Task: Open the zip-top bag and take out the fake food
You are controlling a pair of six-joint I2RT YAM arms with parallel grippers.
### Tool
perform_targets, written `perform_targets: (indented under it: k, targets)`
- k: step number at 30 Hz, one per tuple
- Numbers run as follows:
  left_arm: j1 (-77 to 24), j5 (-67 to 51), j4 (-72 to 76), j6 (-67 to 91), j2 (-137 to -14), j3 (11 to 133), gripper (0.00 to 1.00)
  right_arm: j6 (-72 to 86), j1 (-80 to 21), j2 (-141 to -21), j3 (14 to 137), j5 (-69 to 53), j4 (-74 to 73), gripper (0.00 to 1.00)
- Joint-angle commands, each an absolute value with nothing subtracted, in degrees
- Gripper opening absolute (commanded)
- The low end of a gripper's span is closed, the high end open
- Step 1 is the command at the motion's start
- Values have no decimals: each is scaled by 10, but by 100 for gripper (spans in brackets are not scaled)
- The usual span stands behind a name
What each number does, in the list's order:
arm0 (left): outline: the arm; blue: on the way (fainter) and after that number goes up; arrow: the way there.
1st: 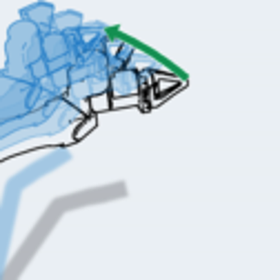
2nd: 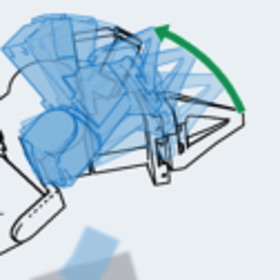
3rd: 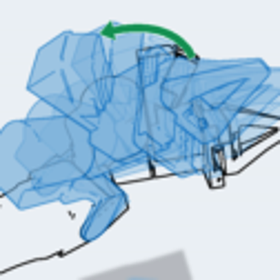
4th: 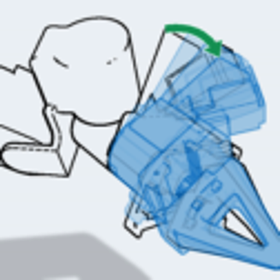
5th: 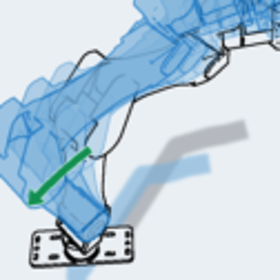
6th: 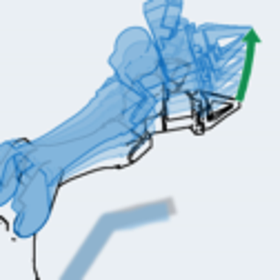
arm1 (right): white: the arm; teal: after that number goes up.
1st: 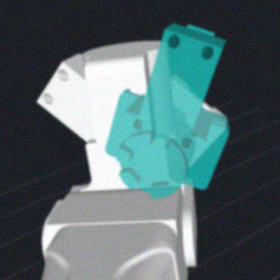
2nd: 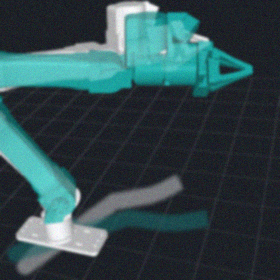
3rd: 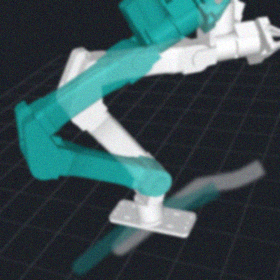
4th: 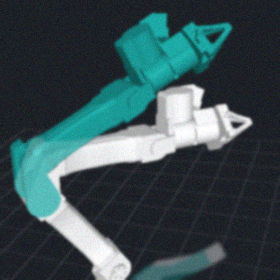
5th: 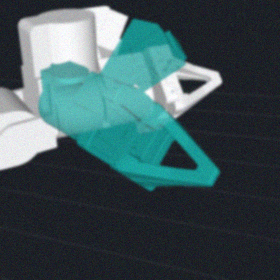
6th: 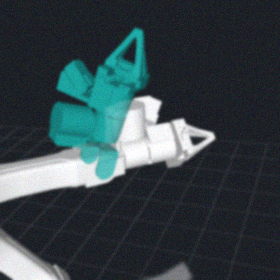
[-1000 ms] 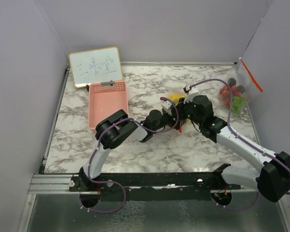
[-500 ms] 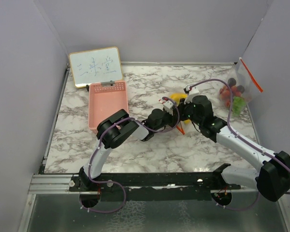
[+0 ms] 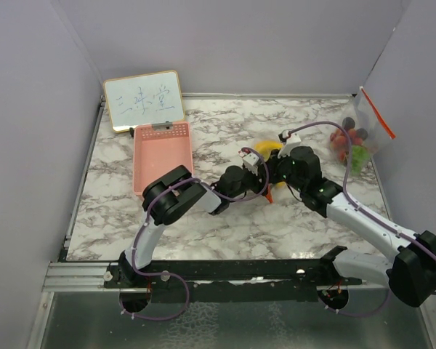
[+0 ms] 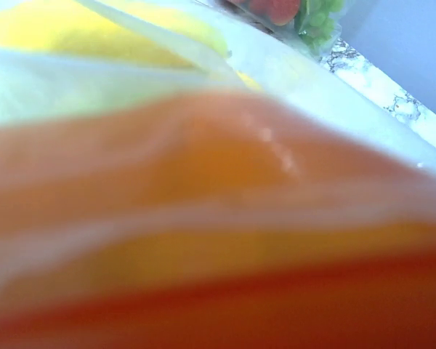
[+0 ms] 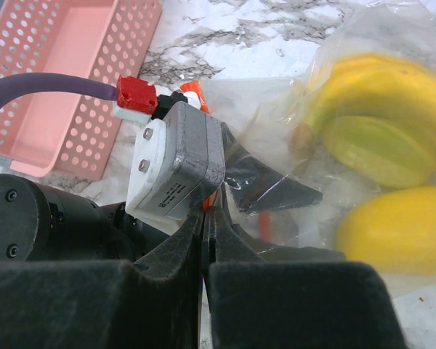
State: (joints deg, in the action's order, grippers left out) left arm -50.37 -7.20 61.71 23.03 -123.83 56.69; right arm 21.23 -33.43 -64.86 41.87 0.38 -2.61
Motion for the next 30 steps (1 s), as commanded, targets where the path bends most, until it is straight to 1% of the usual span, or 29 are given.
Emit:
perform_targets:
  k: [1,5,10,14,17,20,22,25,30]
  targets:
    - [-525,-68,626,236,-1227,546,60,281,-342,-625,402,-37,97,2]
    - [-523,-50,638,319,-1224,529,59,327,-342,-616,369,-33,156,2]
    - [-520,-112,726,429,-1255,529,59,377,-342,-628,325,-55,246,2]
    - [-494,-153,767,493,-1280,525,59,368,-342,-611,328,-47,237,2]
    - [-466,-190,827,557,-1311,516,55,350,-342,-597,337,-40,213,2]
    - [-457,-186,835,563,-1318,508,54,338,-342,-589,329,-48,219,2]
    - [-457,-172,798,529,-1305,508,57,341,-342,-589,320,-57,228,2]
    - [-461,-147,750,467,-1284,511,68,350,-342,-598,308,-85,250,2]
    - [-470,-158,759,427,-1279,517,84,357,-341,-623,310,-117,274,2]
